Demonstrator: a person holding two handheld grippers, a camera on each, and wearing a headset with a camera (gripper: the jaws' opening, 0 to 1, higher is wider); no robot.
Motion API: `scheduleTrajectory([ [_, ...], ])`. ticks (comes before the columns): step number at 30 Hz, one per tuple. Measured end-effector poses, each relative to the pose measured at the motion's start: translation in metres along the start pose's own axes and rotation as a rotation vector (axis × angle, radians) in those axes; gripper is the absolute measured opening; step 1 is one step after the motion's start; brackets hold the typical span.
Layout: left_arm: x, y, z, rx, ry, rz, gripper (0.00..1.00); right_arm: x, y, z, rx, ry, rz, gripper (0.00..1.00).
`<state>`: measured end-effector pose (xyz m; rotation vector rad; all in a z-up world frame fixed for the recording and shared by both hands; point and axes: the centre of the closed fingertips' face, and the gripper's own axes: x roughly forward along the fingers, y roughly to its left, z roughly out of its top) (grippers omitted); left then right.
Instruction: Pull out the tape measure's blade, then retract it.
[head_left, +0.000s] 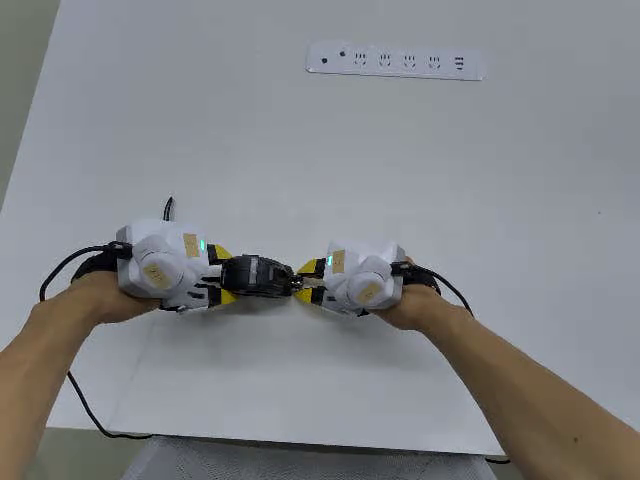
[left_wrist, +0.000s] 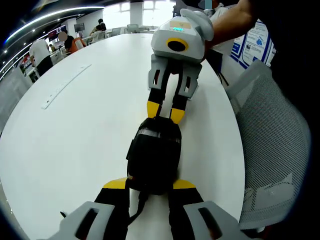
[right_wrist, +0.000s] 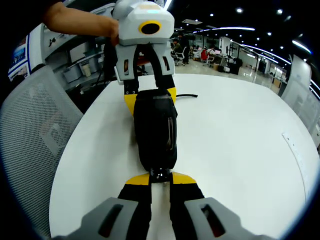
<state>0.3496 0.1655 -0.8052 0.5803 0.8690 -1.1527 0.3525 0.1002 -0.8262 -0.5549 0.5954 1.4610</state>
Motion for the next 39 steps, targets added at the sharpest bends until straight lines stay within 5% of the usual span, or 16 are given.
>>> scheduleTrajectory([
  [39, -0.001, -0.002, 0.003, 0.010, 0.002, -0.006, 0.27, -0.018, -0.001, -0.017, -0.018, 0.002, 0.010, 0.11],
])
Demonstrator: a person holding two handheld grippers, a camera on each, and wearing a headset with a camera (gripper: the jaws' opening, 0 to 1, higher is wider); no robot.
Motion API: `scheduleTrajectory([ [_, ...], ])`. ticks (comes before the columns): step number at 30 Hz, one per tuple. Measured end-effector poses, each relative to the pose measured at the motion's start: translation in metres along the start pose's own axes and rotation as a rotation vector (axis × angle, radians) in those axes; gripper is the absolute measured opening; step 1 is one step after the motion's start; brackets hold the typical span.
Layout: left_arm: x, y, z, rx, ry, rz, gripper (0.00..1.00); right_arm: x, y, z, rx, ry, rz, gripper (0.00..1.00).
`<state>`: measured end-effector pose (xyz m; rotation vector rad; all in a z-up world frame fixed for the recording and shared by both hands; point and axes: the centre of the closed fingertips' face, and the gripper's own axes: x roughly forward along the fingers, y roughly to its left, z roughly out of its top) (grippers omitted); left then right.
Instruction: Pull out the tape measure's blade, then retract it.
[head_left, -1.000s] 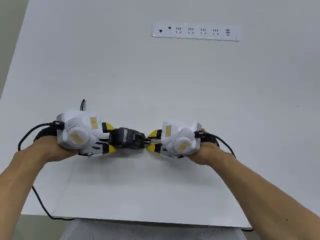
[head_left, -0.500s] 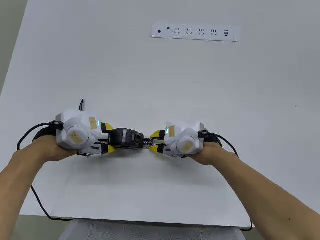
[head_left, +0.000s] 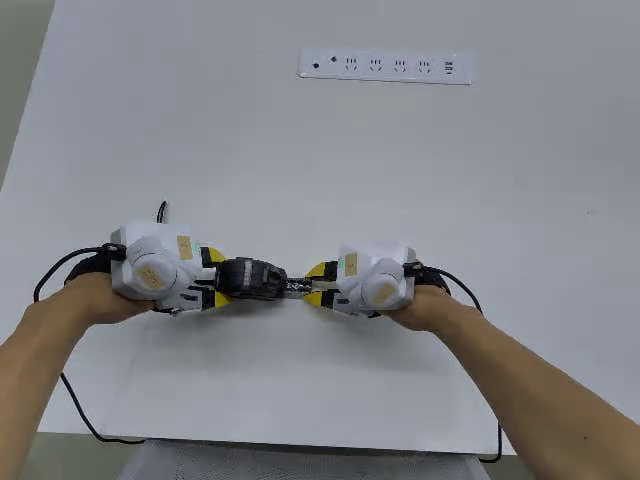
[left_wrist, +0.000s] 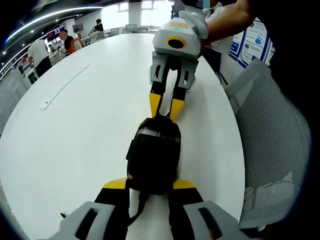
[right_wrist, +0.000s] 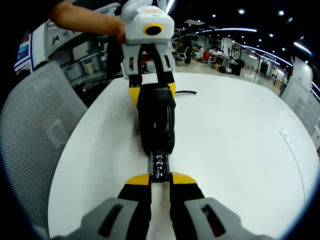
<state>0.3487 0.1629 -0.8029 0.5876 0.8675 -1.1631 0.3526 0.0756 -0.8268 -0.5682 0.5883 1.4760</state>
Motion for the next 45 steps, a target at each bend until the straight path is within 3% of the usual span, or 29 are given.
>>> scheduleTrajectory([
  [45, 0.001, -0.001, 0.000, -0.002, 0.006, -0.005, 0.27, -0.031, -0.003, -0.031, 0.001, 0.008, -0.001, 0.11],
])
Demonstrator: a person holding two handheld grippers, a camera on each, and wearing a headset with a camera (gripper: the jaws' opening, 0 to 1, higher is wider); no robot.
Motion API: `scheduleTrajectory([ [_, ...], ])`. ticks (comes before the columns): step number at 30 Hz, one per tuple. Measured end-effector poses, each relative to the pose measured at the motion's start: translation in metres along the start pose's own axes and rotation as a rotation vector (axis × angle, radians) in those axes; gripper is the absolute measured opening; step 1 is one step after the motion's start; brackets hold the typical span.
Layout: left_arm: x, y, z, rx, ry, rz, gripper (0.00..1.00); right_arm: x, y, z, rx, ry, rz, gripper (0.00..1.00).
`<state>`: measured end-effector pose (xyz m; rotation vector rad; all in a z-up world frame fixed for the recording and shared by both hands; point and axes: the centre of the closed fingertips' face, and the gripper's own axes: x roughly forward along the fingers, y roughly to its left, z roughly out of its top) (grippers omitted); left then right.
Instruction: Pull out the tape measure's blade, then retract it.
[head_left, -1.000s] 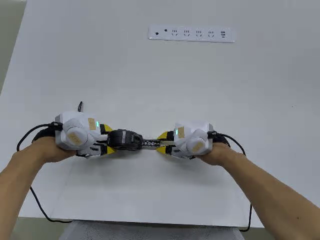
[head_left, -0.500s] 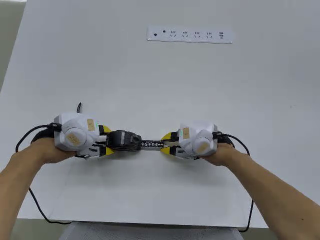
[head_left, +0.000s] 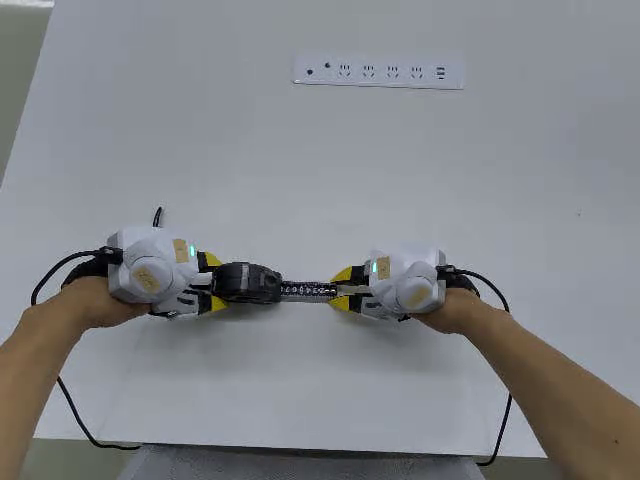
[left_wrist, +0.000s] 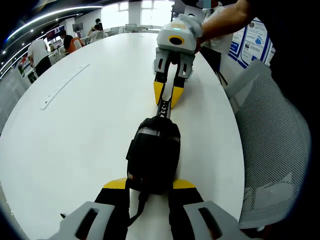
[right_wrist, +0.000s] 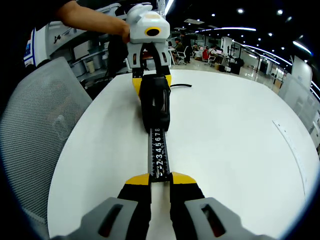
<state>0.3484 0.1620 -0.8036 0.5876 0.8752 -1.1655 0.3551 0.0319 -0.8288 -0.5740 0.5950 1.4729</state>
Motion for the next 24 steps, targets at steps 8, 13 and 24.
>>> scheduleTrajectory([
  [8, 0.000, 0.000, 0.000, 0.002, 0.002, -0.001, 0.27, -0.005, -0.001, -0.005, -0.001, 0.003, -0.001, 0.11],
  [13, 0.000, 0.001, 0.000, 0.002, 0.004, -0.002, 0.27, -0.007, -0.001, -0.007, 0.000, 0.006, -0.002, 0.11],
  [24, 0.000, 0.001, 0.000, 0.005, 0.009, -0.001, 0.27, -0.013, -0.002, -0.013, -0.004, 0.008, -0.002, 0.11],
])
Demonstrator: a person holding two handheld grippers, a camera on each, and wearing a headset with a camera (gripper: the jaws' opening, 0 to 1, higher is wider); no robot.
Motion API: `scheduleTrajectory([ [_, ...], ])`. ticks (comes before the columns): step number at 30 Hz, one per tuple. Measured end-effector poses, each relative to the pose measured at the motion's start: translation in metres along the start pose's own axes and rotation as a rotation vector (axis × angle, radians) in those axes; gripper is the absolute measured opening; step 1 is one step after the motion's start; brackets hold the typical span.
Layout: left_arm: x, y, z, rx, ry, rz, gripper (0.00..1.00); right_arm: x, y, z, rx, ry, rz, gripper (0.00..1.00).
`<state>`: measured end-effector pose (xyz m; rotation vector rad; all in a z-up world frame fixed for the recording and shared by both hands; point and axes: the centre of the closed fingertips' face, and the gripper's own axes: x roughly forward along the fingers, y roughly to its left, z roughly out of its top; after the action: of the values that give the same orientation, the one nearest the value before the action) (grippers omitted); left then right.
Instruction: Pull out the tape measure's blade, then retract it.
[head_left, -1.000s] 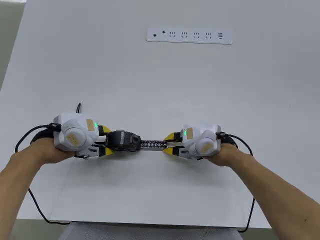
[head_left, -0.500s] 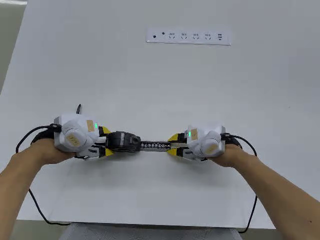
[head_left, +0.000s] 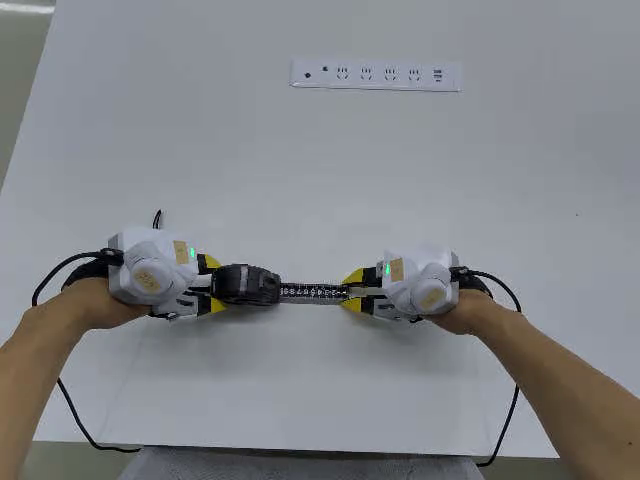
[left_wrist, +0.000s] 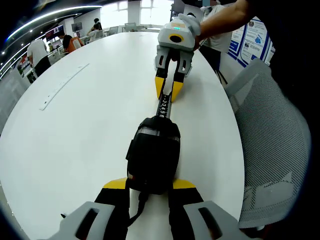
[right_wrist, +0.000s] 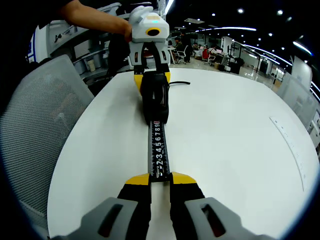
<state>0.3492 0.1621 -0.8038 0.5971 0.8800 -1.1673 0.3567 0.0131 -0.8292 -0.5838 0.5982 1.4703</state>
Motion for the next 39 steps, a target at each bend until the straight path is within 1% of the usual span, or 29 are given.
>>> scheduleTrajectory([
  [14, 0.000, 0.000, 0.000, -0.002, 0.003, -0.002, 0.27, -0.010, -0.002, -0.011, -0.004, 0.015, -0.005, 0.11],
  [18, 0.000, 0.000, 0.000, -0.002, 0.005, -0.004, 0.27, -0.015, -0.005, -0.014, -0.008, 0.016, -0.014, 0.11],
  [25, 0.000, 0.000, 0.000, -0.004, 0.008, -0.005, 0.27, -0.023, -0.004, -0.021, -0.005, 0.027, -0.021, 0.11],
  [33, -0.001, 0.000, -0.001, -0.007, 0.010, -0.005, 0.27, -0.031, -0.005, -0.026, -0.009, 0.037, -0.028, 0.11],
  [39, -0.001, 0.000, -0.001, -0.008, 0.011, -0.007, 0.27, -0.037, -0.006, -0.034, -0.007, 0.051, -0.034, 0.11],
])
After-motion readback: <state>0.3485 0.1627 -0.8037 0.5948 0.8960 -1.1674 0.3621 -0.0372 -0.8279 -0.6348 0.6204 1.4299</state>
